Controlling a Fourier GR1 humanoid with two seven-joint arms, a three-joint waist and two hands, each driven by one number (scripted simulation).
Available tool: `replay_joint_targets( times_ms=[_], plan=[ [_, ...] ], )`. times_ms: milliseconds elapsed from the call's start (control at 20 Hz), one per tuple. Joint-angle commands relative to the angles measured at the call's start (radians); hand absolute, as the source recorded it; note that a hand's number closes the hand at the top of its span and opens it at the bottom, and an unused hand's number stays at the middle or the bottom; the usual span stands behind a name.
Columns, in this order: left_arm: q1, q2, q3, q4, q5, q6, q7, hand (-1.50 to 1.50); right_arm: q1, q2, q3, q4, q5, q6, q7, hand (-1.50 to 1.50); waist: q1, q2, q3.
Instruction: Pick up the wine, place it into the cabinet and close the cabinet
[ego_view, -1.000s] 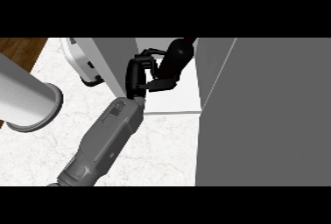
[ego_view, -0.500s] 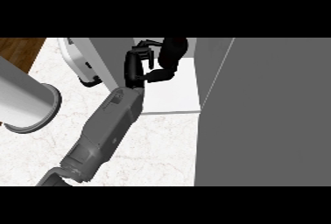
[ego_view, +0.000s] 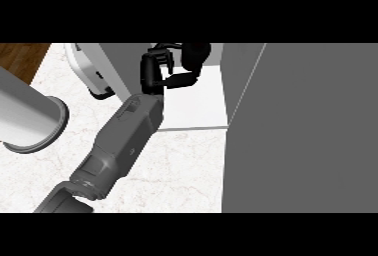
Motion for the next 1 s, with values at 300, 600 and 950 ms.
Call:
replay_joint_targets(
  times_ms=[300,600,950],
  plan=[
    [-0.051,0.01,0.108,0.101,0.085,-0.097,-0.031,1.5,0.024,0.011,0.014,-0.087,-0.051,-0.007,0.033,-1.5,-0.007,0.004,0.0],
    [-0.038,0.011,0.121,0.157,0.083,-0.111,-0.097,1.5,-0.032,-0.001,-0.01,-0.042,-0.071,-0.008,0.035,-1.5,-0.011,0.009,-0.001],
    [-0.055,0.025,0.113,0.211,0.061,-0.087,-0.091,-1.5,0.026,0.008,0.027,-0.054,-0.036,0.017,-0.005,-1.5,-0.017,0.01,0.0]
  ],
)
